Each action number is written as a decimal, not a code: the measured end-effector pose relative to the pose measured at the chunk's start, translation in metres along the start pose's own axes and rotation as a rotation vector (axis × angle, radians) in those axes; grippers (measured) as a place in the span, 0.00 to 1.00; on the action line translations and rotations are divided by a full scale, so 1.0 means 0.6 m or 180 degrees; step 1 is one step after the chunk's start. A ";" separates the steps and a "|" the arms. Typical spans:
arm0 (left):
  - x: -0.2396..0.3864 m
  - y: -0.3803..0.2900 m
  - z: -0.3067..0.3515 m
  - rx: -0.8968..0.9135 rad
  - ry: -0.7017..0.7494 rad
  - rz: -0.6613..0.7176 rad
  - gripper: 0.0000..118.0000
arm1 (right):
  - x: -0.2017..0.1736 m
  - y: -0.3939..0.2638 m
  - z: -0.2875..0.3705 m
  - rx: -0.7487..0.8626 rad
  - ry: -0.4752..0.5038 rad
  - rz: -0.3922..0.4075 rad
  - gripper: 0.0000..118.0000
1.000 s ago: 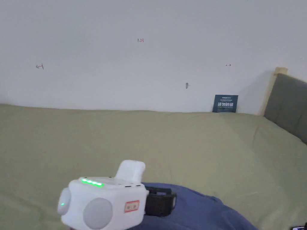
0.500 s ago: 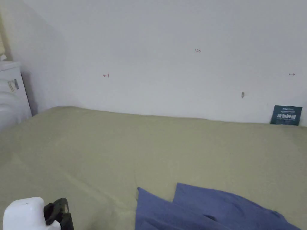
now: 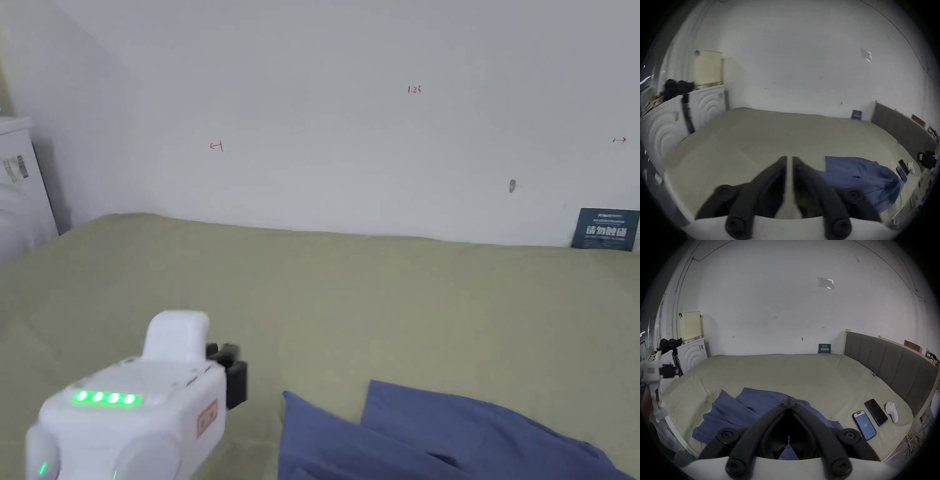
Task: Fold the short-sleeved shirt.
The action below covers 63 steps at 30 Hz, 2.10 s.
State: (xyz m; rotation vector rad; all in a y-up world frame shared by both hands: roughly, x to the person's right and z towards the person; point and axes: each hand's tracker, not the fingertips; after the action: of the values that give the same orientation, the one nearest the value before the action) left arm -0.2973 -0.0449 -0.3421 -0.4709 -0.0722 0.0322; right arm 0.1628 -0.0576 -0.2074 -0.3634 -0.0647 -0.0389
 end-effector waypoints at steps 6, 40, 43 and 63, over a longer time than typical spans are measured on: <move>0.082 0.029 -0.217 -0.0970 -0.0219 -0.0756 0.98 | 0.034 -0.013 -0.014 -0.0121 -0.0090 -0.0008 0.00; 0.094 -0.100 -0.349 -0.2133 -0.0396 -0.0010 0.01 | 0.186 -0.128 -0.221 -0.2294 -0.0059 -0.0636 0.56; 0.080 -0.103 -0.345 -0.2071 -0.0486 0.0143 0.01 | 0.182 -0.124 -0.201 -0.1894 -0.0085 -0.0874 0.01; -0.095 0.229 -0.092 -0.0089 -0.0910 0.0479 0.01 | 0.041 0.220 -0.182 -0.0005 0.0430 -0.0139 0.01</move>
State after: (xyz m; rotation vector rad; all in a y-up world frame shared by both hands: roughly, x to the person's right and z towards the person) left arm -0.3521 0.0497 -0.4570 -0.4965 -0.3182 0.2467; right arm 0.2003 0.0262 -0.3545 -0.3600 0.0611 -0.1065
